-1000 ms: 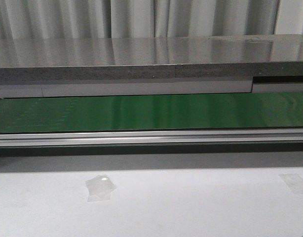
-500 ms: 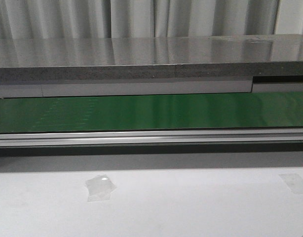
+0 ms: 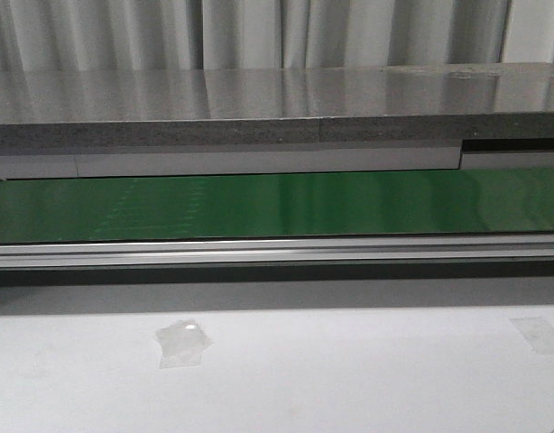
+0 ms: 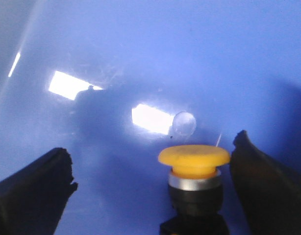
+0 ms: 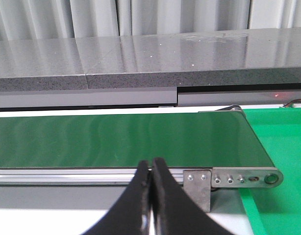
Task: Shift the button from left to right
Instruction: 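Close the left gripper on the button and lift it over the belt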
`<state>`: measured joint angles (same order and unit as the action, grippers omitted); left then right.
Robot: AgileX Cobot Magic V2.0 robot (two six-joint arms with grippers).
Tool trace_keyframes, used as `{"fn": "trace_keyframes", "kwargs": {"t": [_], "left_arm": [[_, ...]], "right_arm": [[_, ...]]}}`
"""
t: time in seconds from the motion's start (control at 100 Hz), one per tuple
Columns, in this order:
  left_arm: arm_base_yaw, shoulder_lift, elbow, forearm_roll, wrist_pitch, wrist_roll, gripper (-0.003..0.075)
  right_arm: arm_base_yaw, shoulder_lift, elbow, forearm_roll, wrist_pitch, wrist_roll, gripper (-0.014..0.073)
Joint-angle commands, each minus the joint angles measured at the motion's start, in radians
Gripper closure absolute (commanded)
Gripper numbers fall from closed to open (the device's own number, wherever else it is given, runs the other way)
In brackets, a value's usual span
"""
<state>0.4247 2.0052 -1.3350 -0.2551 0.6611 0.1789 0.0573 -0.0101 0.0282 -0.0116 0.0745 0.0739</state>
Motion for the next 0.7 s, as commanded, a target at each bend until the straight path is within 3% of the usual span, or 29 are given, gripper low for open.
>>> {"fn": "trace_keyframes", "kwargs": {"t": [0.0, 0.22, 0.31, 0.69], "left_arm": [[-0.004, -0.036, -0.022, -0.017, -0.018, 0.007, 0.0103], [-0.004, -0.029, -0.022, -0.017, -0.018, 0.007, 0.0107], [-0.004, -0.029, -0.022, -0.017, -0.018, 0.007, 0.0155], [-0.004, -0.029, -0.022, -0.014, 0.009, 0.007, 0.0622]], "right_arm": [[-0.007, -0.019, -0.016, -0.010, -0.087, -0.002, 0.0662], [-0.007, -0.019, -0.016, -0.010, -0.087, -0.002, 0.0662], [-0.007, -0.019, -0.016, -0.010, -0.087, -0.002, 0.0662], [-0.007, -0.019, -0.016, -0.010, -0.087, -0.002, 0.0662]]}}
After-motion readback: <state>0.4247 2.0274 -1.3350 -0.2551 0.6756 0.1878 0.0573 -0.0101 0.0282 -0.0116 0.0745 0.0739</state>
